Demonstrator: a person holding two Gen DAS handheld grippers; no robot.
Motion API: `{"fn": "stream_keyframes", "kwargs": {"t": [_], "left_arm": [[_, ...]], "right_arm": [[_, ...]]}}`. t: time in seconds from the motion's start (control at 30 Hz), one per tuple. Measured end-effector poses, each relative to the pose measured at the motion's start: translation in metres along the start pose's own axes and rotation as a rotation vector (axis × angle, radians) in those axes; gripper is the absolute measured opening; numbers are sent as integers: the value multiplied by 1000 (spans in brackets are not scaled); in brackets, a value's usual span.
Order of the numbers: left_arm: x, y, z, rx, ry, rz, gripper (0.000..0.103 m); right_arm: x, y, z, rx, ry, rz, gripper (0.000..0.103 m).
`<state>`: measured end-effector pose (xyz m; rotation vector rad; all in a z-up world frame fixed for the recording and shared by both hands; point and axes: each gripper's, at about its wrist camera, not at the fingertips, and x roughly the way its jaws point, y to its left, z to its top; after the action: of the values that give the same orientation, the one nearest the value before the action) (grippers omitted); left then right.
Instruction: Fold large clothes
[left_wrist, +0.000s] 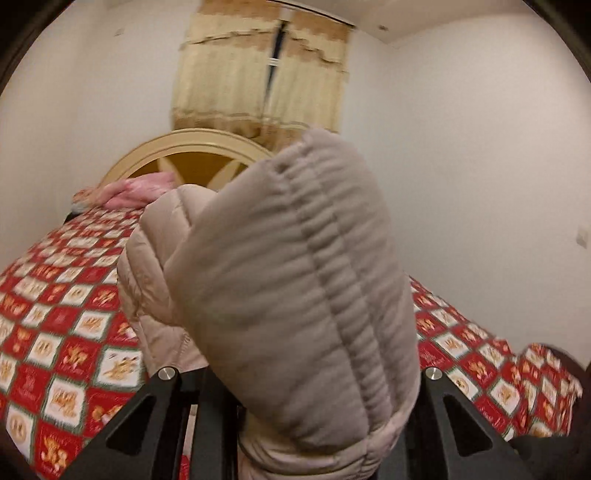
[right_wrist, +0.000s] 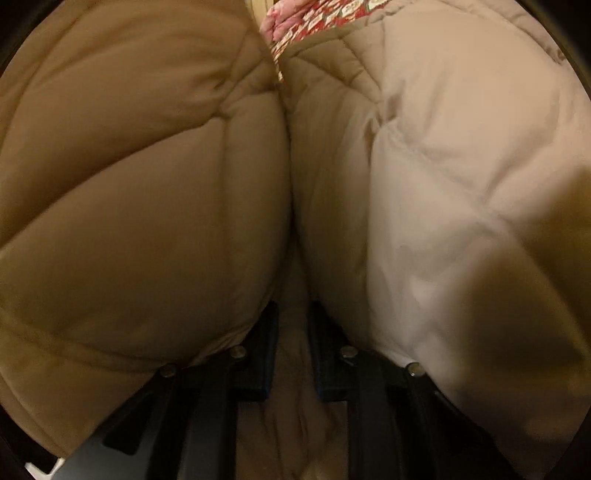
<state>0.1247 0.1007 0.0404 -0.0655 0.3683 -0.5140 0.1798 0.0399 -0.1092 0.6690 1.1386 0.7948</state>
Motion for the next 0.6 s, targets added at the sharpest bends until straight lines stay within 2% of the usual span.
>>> {"fn": "stream_keyframes", "kwargs": {"t": [0.13,0.23,0.33,0.47,0.6], "left_arm": [[19,-35,-5,104,34,-5,25],[31,-49,-16,142,59,-37,25],[39,-65,-24,202,77,-37,25],[49,-93,-39,320,110,-45,25],[55,-122,-63,479,142,-55,25]], "right_arm": [[-61,-11,-17,-15,-62,14,21],[-121,-28,-35,-21,-194,-56,24],[-176,-53,-49,14,-351,-149,24],[-202,-82,-58,82,-441,-147,24],[-200,-98,-58,83,-426,-160,22]]}}
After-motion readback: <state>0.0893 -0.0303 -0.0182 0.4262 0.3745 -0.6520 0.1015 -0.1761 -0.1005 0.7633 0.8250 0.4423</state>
